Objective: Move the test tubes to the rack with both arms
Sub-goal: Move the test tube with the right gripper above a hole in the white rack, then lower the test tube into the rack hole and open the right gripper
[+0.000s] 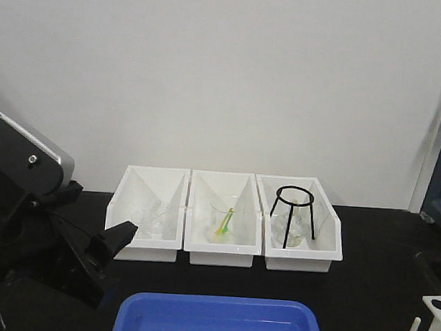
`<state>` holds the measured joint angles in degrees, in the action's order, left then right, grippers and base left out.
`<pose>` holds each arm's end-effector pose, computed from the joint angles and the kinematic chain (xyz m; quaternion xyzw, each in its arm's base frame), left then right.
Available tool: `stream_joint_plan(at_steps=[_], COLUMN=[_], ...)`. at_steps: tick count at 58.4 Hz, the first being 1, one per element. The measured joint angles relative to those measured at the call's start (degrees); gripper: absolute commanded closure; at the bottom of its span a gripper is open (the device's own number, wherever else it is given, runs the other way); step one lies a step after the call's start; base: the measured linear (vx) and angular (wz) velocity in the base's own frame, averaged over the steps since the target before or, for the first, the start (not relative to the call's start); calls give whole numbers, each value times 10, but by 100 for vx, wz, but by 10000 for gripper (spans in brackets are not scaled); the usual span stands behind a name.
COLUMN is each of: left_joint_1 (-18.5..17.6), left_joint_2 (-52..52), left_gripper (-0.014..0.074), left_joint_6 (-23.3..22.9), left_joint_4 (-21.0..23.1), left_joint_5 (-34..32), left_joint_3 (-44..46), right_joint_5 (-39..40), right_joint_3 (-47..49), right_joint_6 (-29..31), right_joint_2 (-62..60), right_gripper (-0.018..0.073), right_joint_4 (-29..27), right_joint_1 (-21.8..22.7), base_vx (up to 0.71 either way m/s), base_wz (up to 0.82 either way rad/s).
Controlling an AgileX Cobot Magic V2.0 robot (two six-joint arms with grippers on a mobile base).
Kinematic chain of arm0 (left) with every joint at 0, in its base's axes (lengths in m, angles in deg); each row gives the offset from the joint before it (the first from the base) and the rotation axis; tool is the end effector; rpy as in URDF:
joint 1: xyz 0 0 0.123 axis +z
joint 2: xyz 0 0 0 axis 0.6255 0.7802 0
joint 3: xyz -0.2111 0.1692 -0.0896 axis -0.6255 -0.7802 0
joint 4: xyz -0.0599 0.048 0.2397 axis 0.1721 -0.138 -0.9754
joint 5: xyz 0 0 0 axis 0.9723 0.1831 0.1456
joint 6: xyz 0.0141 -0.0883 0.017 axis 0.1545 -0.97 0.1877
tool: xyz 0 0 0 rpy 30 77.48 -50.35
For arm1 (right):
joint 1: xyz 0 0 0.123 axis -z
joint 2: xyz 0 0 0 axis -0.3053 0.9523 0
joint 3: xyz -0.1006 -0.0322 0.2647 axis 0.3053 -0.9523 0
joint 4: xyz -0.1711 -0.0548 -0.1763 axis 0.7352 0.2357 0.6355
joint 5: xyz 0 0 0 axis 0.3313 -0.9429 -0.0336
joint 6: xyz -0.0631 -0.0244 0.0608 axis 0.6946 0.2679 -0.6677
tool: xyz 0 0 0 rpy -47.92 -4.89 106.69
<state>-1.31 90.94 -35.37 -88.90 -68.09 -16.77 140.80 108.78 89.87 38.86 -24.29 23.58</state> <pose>0.2063 -0.1423 0.3662 0.2604 0.7688 -0.0551 0.5815 0.2673 -0.0563 0.1465 0.1906 0.7558 -0.1170 0.6155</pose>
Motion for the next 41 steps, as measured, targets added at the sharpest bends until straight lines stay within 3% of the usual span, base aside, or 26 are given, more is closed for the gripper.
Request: stream_joint_plan(at_steps=[11,41], left_joint_1=[0,0], left_joint_2=[0,0], left_gripper=[4,4], left_joint_6=[0,0], left_joint_4=[0,0], left_joint_5=[0,0], left_joint_3=[0,0], right_joint_5=[3,44], right_joint_3=[0,0], right_joint_6=[-1,-2], right_joint_2=[0,-61], right_gripper=[102,97], right_joint_4=[1,0], right_joint_1=[0,0], base_vx=[0,0], base_wz=[0,0])
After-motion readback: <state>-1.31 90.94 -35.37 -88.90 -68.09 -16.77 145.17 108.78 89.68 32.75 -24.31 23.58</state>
